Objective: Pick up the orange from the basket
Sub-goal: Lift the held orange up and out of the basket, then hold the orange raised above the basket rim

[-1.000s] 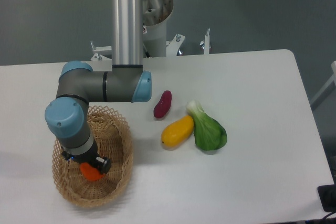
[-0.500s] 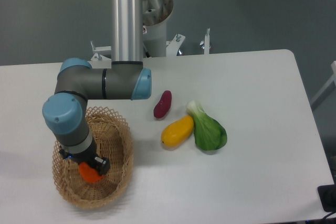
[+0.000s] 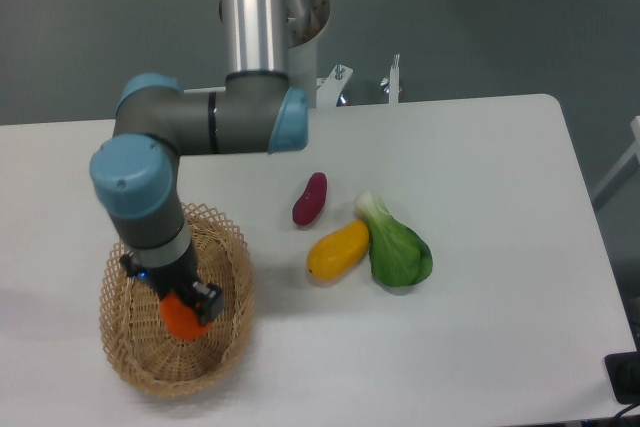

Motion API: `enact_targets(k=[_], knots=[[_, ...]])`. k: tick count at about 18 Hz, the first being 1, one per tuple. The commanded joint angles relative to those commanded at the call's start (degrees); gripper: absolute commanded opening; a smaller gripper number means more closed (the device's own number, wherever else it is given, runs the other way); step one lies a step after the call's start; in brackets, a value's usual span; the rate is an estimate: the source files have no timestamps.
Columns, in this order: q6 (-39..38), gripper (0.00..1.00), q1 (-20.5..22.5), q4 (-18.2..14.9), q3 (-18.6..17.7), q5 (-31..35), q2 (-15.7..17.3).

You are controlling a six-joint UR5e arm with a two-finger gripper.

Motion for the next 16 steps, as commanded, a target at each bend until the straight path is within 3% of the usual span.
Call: enact_targets(k=[4,9,16], knots=[[3.53,0.69,2.55,-2.30,0.09,0.09,3.69],[8.36,0.69,4.84,-6.25,0.26,-0.09,5.64],[9.86,0.69,5.98,-6.43,0.18,-0.53,6.43]])
